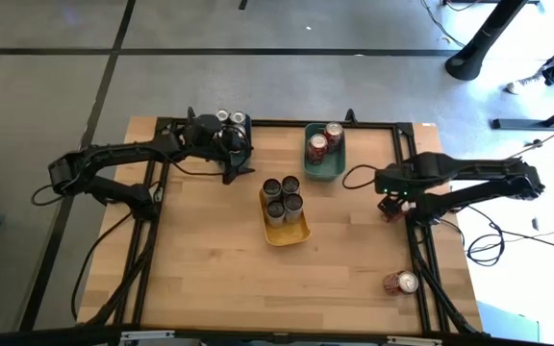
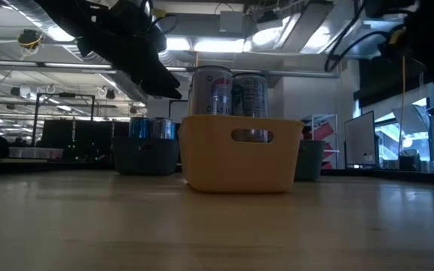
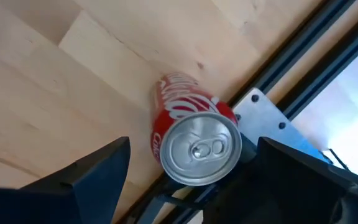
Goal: Sort soda cans
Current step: Put the top red soda can into the green bin
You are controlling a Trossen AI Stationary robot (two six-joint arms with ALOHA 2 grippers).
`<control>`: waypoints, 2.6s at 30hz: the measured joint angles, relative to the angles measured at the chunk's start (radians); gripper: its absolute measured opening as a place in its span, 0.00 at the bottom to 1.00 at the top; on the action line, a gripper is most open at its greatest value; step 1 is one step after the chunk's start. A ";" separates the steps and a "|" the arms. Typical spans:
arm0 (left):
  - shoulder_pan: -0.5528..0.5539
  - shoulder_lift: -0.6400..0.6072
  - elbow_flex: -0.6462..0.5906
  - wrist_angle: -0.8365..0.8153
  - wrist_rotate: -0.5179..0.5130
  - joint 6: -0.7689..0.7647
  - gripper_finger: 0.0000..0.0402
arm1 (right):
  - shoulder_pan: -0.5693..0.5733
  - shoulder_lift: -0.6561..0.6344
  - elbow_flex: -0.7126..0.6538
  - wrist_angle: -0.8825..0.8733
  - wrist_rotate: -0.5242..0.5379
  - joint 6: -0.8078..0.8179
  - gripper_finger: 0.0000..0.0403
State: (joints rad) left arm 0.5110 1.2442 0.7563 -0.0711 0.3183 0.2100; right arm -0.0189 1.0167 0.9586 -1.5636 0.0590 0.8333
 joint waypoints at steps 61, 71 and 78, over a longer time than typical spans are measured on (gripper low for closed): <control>-0.021 0.000 0.000 -0.023 0.000 0.013 0.92 | -0.001 0.207 -0.136 0.149 -0.144 -0.013 0.82; -0.021 0.000 0.000 -0.022 0.000 0.014 0.92 | -0.001 0.204 -0.126 0.168 -0.112 -0.109 0.75; -0.021 0.000 0.000 -0.015 0.000 0.014 0.92 | -0.001 0.205 0.017 0.183 0.016 -0.165 0.74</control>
State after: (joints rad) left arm 0.4896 1.2442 0.7563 -0.0865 0.3183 0.2245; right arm -0.0196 1.2221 0.9759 -1.3803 0.0751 0.6684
